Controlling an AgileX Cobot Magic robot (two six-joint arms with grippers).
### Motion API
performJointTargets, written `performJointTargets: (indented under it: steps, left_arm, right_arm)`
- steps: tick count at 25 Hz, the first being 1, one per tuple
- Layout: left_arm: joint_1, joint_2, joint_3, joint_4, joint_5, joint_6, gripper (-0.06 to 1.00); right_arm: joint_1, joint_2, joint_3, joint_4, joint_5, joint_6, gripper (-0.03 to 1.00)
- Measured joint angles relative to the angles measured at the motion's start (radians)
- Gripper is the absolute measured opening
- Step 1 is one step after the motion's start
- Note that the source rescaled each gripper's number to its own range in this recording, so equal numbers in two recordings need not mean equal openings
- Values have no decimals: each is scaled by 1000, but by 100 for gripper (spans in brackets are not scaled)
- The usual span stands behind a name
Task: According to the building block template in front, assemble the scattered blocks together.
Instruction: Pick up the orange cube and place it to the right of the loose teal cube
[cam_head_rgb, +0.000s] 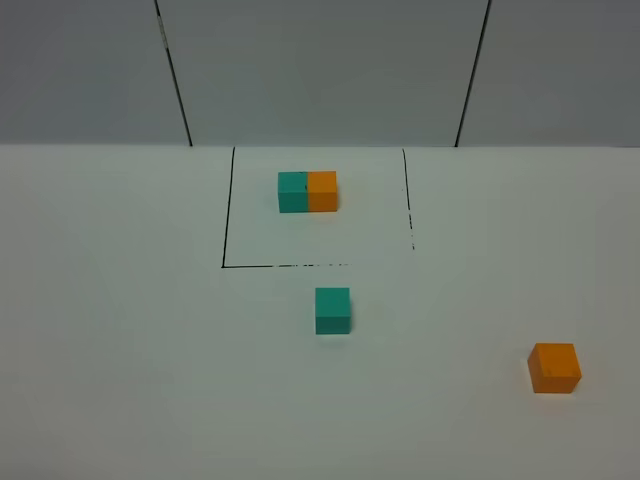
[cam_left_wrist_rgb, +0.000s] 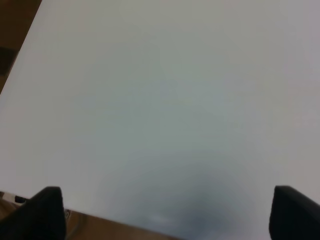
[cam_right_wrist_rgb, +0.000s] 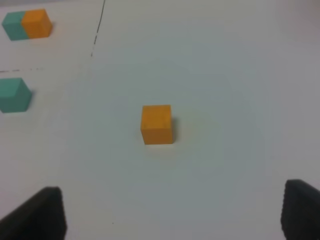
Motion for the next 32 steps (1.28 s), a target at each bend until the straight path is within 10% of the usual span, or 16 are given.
performJointTargets:
  steps: [7, 16, 32]
  left_arm:
    - [0, -225, 75, -79, 10, 14, 69]
    - [0, -345, 104, -331, -27, 276, 69]
    - [0, -345, 137, -308, -96, 281, 69]
  right_arm:
    - [0, 0, 0, 0, 0, 0, 72]
    - [0, 0, 0, 0, 0, 0, 72]
    - [0, 0, 0, 0, 0, 0, 72]
